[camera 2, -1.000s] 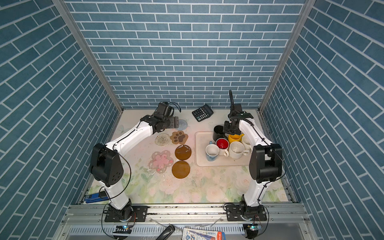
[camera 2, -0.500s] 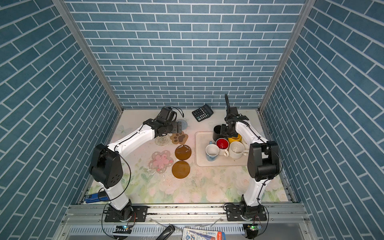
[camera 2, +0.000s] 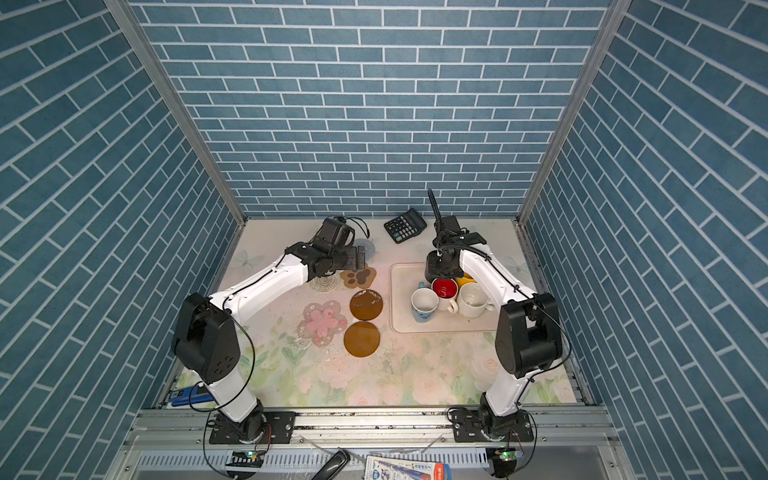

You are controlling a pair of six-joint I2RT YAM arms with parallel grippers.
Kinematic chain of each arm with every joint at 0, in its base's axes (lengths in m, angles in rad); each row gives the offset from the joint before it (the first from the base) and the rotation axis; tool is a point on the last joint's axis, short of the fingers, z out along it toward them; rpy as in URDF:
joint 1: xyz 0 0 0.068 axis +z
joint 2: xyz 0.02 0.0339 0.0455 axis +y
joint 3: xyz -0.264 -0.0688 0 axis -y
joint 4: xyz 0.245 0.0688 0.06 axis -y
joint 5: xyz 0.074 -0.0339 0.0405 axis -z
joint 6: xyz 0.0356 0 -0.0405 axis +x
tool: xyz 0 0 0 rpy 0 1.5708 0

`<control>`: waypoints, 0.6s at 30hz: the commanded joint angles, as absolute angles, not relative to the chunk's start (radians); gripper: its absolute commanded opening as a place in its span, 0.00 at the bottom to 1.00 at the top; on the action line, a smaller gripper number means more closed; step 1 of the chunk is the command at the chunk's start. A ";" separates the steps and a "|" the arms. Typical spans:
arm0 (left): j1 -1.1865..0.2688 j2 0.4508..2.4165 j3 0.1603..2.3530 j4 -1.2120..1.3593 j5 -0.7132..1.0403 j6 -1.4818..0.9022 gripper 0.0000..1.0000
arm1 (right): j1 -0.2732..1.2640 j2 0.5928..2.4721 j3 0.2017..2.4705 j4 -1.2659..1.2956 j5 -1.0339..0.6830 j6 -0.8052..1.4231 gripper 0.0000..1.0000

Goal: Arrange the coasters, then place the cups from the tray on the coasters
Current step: 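Raise the left gripper while the right gripper lowers over the blue floral mug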

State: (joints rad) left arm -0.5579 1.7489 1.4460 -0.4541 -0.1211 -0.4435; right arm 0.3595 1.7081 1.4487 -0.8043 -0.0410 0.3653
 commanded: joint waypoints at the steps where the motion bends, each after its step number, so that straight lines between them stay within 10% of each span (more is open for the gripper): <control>1: -0.573 1.720 1.430 -0.452 -0.122 -0.454 0.95 | 0.365 1.643 1.405 -0.883 -0.038 0.353 0.00; 18: -0.589 1.714 1.417 -0.443 -0.113 -0.472 0.95 | 0.374 1.531 1.169 -0.829 -0.130 0.376 0.00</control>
